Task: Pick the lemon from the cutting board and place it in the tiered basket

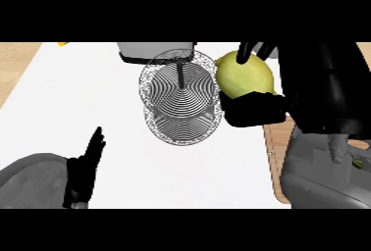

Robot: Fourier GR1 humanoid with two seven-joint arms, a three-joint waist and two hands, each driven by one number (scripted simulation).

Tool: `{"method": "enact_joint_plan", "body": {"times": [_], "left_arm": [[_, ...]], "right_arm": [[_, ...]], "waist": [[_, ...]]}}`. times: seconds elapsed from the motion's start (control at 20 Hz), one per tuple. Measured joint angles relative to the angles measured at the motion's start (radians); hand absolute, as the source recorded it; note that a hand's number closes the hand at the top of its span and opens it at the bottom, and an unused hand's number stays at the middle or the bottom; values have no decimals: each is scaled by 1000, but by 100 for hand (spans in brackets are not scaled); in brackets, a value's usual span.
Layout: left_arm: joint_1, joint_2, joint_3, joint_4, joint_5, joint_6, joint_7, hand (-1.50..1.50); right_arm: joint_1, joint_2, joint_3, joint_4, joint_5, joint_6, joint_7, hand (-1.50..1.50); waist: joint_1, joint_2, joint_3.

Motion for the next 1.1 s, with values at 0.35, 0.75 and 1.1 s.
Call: {"method": "enact_joint_plan", "body": {"times": [0.35, 0.75, 1.1], "left_arm": [[-2, -12, -5, -5, -13, 6, 1, 0], [-7, -11, 7, 11, -14, -3, -11, 0], [-2, -19, 1, 14, -20, -6, -20, 0]], "right_arm": [[-41, 2, 6, 251, 2, -126, -95, 150], [-88, 3, 72, 532, 4, -335, -95, 150], [-83, -4, 58, 673, -123, -535, -136, -150]], "waist": [[0, 1, 0], [4, 2, 0], [10, -1, 3]]}}
